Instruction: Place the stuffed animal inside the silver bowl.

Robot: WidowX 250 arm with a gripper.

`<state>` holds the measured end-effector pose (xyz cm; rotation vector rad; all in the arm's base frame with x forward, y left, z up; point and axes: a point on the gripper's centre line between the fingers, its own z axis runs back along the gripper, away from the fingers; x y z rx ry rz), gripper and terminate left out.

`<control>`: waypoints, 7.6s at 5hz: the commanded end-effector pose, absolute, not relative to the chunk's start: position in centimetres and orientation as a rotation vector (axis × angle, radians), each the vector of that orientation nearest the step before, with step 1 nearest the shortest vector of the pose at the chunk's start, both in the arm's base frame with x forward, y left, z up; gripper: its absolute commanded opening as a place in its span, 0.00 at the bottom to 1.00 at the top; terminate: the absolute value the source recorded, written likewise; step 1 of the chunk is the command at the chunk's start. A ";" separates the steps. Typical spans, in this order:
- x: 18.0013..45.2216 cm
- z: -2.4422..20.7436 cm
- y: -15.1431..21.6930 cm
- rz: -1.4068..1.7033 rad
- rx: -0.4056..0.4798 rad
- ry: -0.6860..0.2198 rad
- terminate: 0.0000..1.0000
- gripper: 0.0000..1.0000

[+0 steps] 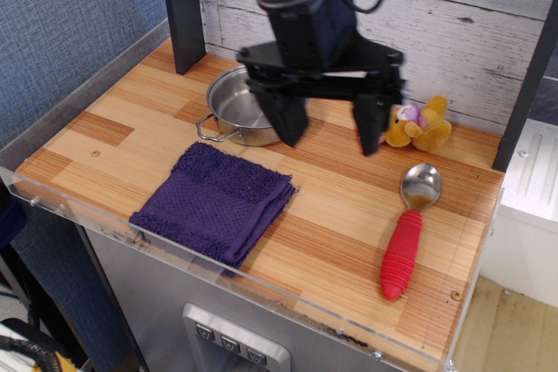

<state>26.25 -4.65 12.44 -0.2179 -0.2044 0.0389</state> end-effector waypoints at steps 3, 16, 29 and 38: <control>33.2 10.9 -4.9 0.111 -0.234 -0.293 0.00 1.00; 38.2 9.7 -5.9 0.144 -0.203 -0.330 0.00 0.00; 36.6 4.8 9.0 0.339 -0.118 -0.204 0.00 1.00; 35.4 18.1 5.7 0.298 -0.059 -0.388 0.00 1.00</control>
